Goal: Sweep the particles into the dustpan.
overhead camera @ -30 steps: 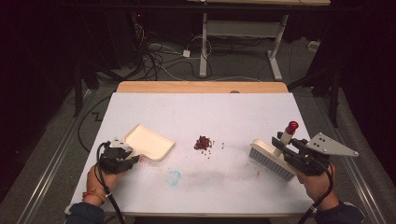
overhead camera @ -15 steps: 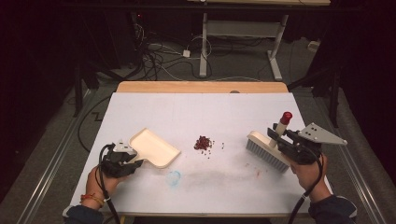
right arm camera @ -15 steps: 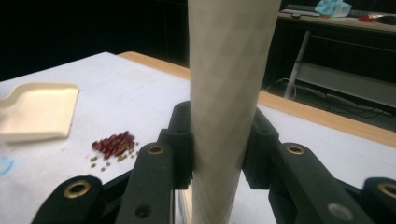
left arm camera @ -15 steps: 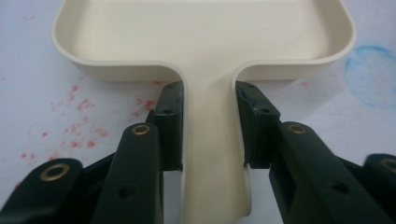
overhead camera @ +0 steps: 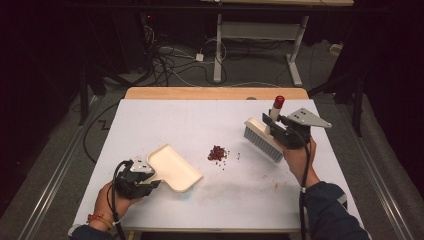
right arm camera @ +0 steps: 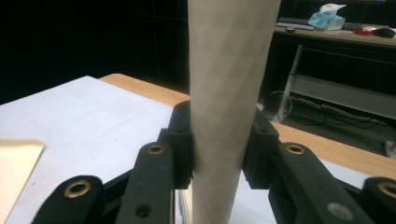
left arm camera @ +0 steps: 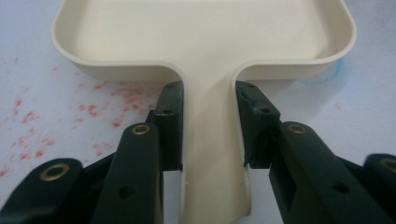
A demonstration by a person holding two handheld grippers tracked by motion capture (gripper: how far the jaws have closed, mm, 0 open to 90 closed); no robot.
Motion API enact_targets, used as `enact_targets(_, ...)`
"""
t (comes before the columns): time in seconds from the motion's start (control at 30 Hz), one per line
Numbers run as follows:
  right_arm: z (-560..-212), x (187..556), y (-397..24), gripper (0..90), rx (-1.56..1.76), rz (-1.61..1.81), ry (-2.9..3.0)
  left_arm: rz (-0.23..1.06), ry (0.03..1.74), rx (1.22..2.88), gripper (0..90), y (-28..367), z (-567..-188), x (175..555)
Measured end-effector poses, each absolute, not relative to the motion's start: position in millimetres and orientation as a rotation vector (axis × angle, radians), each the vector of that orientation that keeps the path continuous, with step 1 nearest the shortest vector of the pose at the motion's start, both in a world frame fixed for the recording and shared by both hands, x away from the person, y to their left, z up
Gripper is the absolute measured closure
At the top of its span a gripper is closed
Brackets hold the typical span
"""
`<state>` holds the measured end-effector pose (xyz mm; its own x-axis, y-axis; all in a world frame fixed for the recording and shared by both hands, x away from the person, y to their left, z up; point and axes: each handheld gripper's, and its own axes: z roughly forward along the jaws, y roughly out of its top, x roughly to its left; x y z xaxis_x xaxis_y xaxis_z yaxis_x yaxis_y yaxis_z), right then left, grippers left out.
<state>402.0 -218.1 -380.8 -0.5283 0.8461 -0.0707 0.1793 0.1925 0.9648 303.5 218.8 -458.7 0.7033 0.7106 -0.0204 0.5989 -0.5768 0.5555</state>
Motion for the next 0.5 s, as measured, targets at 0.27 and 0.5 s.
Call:
enact_targets(0.27,-399.6,424.1,-181.9,69.9,0.985,1.327,1.856,0.261,0.937,2.395,63.8,203.4,-458.4,297.2)
enact_targets(0.5,-404.8,416.1,-160.9,69.8,0.938,1.355,1.871,0.243,0.942,2.384,63.7,193.2,-460.7,297.9)
